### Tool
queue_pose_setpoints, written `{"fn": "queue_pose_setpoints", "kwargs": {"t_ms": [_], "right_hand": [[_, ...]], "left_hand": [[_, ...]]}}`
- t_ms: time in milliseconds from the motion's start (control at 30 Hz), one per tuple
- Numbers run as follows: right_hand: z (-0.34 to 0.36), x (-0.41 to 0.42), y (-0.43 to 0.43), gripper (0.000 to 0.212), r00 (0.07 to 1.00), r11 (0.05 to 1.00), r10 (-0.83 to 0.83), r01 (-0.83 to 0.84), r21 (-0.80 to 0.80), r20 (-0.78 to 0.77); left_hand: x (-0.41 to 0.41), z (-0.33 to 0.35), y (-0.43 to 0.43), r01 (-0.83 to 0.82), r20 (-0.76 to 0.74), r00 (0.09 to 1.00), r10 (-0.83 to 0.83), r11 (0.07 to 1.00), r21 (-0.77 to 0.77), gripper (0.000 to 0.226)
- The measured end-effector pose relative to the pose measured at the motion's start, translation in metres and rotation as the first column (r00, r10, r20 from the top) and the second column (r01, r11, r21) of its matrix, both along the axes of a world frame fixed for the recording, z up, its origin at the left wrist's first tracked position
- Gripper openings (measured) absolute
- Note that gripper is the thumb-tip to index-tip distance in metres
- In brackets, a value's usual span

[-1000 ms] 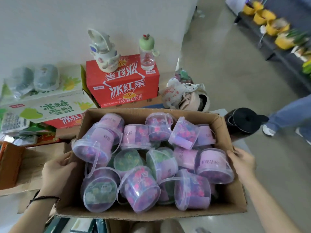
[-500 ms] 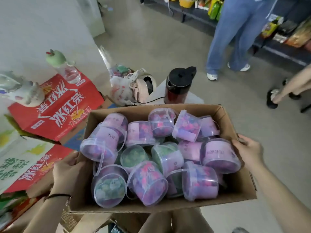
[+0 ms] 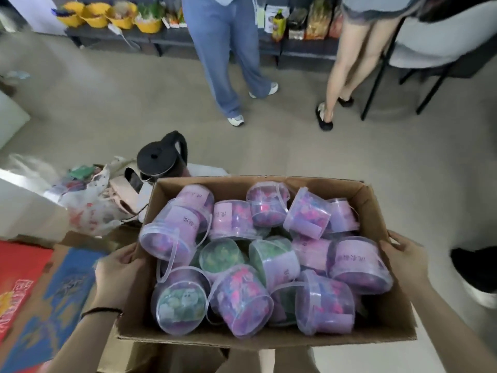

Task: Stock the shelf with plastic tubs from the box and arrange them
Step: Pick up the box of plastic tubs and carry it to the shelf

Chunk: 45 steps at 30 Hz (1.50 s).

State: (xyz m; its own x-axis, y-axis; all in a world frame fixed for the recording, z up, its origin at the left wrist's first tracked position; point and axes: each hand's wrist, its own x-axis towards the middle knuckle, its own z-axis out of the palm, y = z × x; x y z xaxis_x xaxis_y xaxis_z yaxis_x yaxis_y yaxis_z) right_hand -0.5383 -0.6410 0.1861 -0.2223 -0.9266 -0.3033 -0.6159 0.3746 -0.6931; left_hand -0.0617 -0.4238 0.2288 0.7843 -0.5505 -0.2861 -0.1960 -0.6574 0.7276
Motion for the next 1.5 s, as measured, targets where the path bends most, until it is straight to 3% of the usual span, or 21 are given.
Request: {"fn": "queue_pose_setpoints", "kwargs": {"t_ms": [33, 133, 267, 433, 600, 700, 1067, 1133, 1333, 1500], "right_hand": [[0.001, -0.017, -0.006, 0.028, 1.000, 1.000, -0.016, 0.016, 0.020, 0.014], [0.009, -0.058, -0.032, 0.027, 0.997, 0.997, -0.072, 0.072, 0.027, 0.028], [0.023, -0.100, -0.071, 0.028, 0.979, 0.981, -0.185, 0.179, -0.068, -0.089], [0.033, -0.148, -0.127, 0.031, 0.958, 0.964, -0.262, 0.253, -0.083, -0.113], [0.038, -0.176, -0.183, 0.030, 0.930, 0.932, -0.354, 0.341, -0.123, -0.099], [0.038, -0.192, -0.217, 0.030, 0.907, 0.907, -0.412, 0.400, -0.129, -0.090], [0.054, -0.233, -0.353, 0.031, 0.790, 0.795, -0.606, 0.597, -0.110, -0.089], [0.057, -0.247, -0.374, 0.031, 0.756, 0.758, -0.651, 0.643, -0.109, -0.074], [0.056, -0.301, -0.438, 0.030, 0.661, 0.664, -0.747, 0.739, -0.113, -0.072], [0.041, -0.369, -0.490, 0.028, 0.570, 0.574, -0.819, 0.813, -0.098, -0.063]], "left_hand": [[-0.010, 0.002, -0.020, 0.029, -0.005, 1.000, -0.029, 0.999, -0.018, 0.007], [-0.038, 0.000, -0.079, 0.114, 0.027, 0.993, -0.114, 0.993, -0.005, 0.023], [-0.072, 0.001, -0.156, 0.176, 0.025, 0.984, -0.176, 0.984, -0.018, 0.016], [-0.104, 0.002, -0.242, 0.276, 0.061, 0.960, -0.273, 0.960, -0.056, 0.028], [-0.129, 0.006, -0.334, 0.345, 0.118, 0.933, -0.339, 0.938, -0.037, 0.004], [-0.141, 0.006, -0.399, 0.383, 0.140, 0.916, -0.375, 0.923, -0.032, 0.008], [-0.188, 0.010, -0.676, 0.622, 0.178, 0.764, -0.620, 0.781, 0.048, 0.014], [-0.205, 0.010, -0.726, 0.662, 0.190, 0.731, -0.656, 0.748, 0.036, 0.006], [-0.277, 0.006, -0.859, 0.725, 0.129, 0.680, -0.722, 0.688, 0.024, 0.050], [-0.366, 0.000, -0.965, 0.802, 0.102, 0.586, -0.804, 0.594, 0.065, 0.048]]}}
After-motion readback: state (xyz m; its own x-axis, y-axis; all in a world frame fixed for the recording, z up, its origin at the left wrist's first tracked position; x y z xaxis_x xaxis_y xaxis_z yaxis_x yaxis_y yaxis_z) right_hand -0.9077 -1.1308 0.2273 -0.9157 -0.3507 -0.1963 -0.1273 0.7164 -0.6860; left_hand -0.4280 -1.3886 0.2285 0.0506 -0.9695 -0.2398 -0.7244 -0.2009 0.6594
